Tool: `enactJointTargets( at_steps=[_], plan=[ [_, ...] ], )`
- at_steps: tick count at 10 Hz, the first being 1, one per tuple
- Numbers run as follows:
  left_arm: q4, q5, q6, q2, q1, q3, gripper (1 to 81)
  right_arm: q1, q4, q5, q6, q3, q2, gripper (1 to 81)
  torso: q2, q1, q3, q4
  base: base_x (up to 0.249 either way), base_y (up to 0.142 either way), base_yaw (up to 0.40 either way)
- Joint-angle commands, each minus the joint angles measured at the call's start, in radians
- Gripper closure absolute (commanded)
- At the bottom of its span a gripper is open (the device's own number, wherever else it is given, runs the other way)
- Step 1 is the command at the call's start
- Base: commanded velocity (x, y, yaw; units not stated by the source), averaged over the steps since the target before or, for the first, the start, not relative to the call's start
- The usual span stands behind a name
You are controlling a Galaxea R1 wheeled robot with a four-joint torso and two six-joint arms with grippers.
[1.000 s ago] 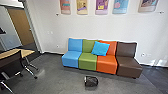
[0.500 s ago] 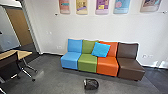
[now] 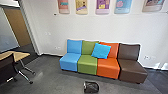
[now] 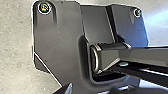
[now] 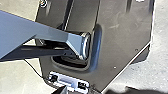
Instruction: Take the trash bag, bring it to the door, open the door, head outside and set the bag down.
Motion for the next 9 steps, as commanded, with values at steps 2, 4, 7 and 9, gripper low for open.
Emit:
enactJointTargets(
  at_steps=[2, 4, 7, 9],
  plan=[
    [0.002, 0.061, 0.005, -0.004, -0.04, 0.001, 1.0, 0.031, -0.006, -0.061, -0.006, 0.003, -0.006, 1.0, 0.0, 0.0, 0.0, 0.0, 0.163, 0.0, 0.0],
    [0.002, 0.061, 0.006, -0.004, -0.04, 0.001, 1.0, 0.032, -0.006, -0.061, -0.006, 0.0, -0.006, 1.0, 0.0, 0.0, 0.0, 0.0, 0.163, 0.0, 0.0],
    [0.002, 0.061, 0.006, -0.002, -0.04, 0.001, 1.0, 0.034, -0.006, -0.061, -0.006, 0.0, -0.006, 1.0, 0.0, 0.0, 0.0, 0.0, 0.163, 0.0, 0.0],
    [0.006, 0.061, 0.005, -0.001, -0.04, 0.001, 1.0, 0.034, -0.005, -0.06, -0.006, -0.003, -0.006, 1.0, 0.0, 0.0, 0.0, 0.0, 0.162, 0.0, 0.0]
  ],
)
